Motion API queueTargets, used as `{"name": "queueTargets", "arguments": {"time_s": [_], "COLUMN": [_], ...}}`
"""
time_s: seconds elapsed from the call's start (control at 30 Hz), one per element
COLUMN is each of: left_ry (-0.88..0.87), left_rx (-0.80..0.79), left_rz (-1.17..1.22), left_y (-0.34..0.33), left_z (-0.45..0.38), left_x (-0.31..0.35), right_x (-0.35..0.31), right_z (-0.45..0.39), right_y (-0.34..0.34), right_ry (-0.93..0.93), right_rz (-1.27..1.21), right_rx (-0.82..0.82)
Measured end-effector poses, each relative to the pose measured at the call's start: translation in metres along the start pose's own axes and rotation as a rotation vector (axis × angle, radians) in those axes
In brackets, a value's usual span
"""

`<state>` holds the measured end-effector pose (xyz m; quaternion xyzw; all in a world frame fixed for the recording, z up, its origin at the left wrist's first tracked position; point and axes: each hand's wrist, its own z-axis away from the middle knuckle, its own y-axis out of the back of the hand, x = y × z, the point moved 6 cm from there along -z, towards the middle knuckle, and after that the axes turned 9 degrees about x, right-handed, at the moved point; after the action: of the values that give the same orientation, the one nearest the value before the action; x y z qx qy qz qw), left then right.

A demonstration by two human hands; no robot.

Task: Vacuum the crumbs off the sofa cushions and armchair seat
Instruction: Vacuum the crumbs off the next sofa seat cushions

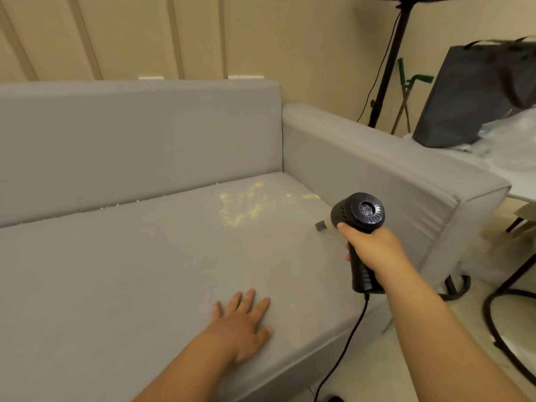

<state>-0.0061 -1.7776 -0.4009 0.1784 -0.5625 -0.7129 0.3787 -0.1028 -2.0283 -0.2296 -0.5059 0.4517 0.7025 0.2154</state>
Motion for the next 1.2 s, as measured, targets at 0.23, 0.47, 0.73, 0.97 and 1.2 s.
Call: {"name": "queueTargets", "arguments": {"time_s": [0.23, 0.47, 0.73, 0.97, 1.2], "left_ry": [0.061, 0.103, 0.157, 0.137, 0.143], "left_rx": [0.062, 0.116, 0.095, 0.094, 0.094], "left_rz": [0.046, 0.071, 0.106, 0.076, 0.058], "left_y": [0.029, 0.05, 0.043, 0.037, 0.035], "left_z": [-0.054, -0.07, -0.087, -0.101, -0.105], "left_x": [-0.042, -0.067, -0.079, -0.06, -0.064], "right_x": [-0.017, -0.029, -0.025, -0.023, -0.02], "right_z": [-0.089, -0.127, -0.137, -0.134, -0.132], "right_y": [-0.034, -0.061, -0.069, -0.061, -0.077], "right_ry": [0.024, 0.06, 0.042, 0.052, 0.081], "right_rz": [0.076, 0.058, 0.028, -0.019, -0.056], "right_rx": [0.033, 0.04, 0.053, 0.048, 0.016]}}
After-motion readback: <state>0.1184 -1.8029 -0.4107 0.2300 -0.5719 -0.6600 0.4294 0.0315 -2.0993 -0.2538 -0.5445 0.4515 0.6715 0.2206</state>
